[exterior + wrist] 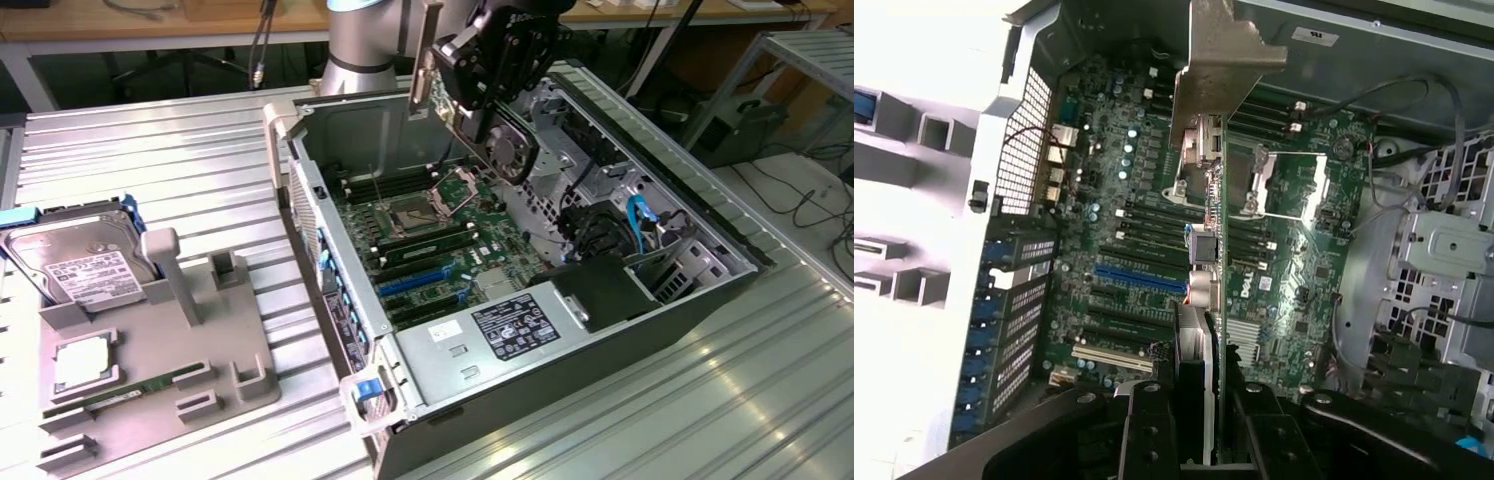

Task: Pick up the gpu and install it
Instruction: 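Insert the gpu into the slot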

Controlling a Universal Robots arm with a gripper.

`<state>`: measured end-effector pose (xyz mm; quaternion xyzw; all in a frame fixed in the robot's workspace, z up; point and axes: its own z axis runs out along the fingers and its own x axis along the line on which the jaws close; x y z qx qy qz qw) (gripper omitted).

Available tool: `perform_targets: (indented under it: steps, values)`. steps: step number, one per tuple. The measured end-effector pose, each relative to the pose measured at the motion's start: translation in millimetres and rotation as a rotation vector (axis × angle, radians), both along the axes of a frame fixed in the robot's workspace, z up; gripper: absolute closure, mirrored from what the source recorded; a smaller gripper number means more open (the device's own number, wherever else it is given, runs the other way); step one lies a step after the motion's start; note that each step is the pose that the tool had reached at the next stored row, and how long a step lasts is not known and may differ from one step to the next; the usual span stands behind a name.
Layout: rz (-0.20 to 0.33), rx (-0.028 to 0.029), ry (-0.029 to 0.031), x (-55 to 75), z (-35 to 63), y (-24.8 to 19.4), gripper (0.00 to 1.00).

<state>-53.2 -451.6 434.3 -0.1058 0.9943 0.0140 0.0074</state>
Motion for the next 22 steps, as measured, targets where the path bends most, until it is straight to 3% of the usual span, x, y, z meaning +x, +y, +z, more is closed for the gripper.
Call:
perform_targets:
  steps: [22]
  values:
    - [0.124, 0.0, 0.0, 0.0, 0.0, 0.0, 0.73]
